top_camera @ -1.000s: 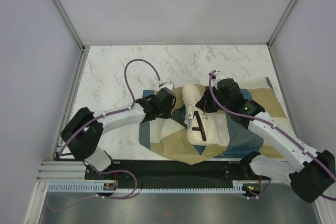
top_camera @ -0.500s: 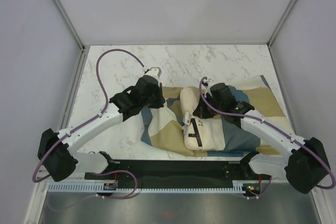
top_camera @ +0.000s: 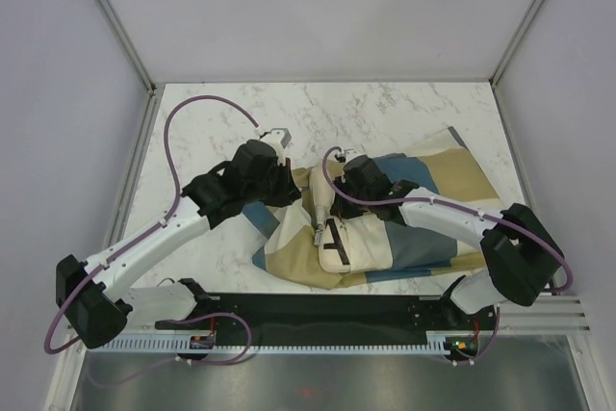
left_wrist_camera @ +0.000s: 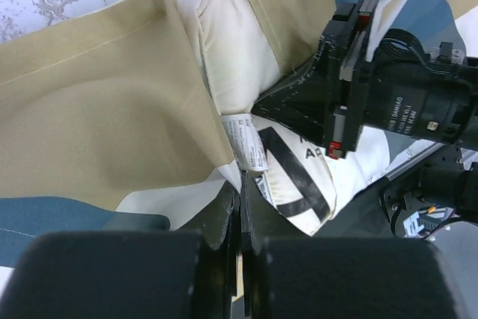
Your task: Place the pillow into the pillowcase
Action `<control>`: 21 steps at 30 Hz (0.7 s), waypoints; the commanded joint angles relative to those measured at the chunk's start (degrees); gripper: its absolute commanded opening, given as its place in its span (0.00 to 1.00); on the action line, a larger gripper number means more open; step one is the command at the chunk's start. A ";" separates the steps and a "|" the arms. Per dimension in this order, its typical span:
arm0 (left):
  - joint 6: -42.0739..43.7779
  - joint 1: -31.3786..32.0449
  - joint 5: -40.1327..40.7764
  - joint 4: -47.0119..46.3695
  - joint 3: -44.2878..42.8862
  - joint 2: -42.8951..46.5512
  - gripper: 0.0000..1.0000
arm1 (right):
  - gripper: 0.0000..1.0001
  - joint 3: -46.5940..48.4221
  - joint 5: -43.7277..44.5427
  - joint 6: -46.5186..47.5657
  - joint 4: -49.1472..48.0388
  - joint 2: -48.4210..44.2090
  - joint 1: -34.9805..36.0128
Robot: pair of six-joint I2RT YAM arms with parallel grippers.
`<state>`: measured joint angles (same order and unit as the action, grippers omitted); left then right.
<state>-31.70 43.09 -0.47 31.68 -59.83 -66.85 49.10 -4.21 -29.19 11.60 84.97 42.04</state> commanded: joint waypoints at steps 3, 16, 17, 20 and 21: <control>-2.57 -0.38 -8.14 -5.92 -3.36 5.59 0.02 | 0.00 3.62 21.95 0.80 8.69 7.04 2.16; 0.15 -0.82 -1.20 -5.13 1.99 4.62 0.02 | 0.33 4.14 18.36 1.76 5.46 -13.94 3.48; 0.06 -0.82 -1.03 -5.57 2.61 4.54 0.02 | 0.33 5.20 17.92 2.20 5.46 -14.21 3.40; 0.06 -0.82 -0.41 -5.84 3.49 4.36 0.02 | 0.38 10.74 17.57 4.22 6.16 -12.73 3.40; 0.15 -0.82 -0.15 -5.75 3.58 4.45 0.02 | 0.40 12.49 17.57 4.66 7.12 -11.85 3.40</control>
<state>-32.16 42.35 -1.56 29.54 -56.36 -63.72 56.18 11.46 -27.44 17.67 71.53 45.67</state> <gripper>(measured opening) 0.032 0.385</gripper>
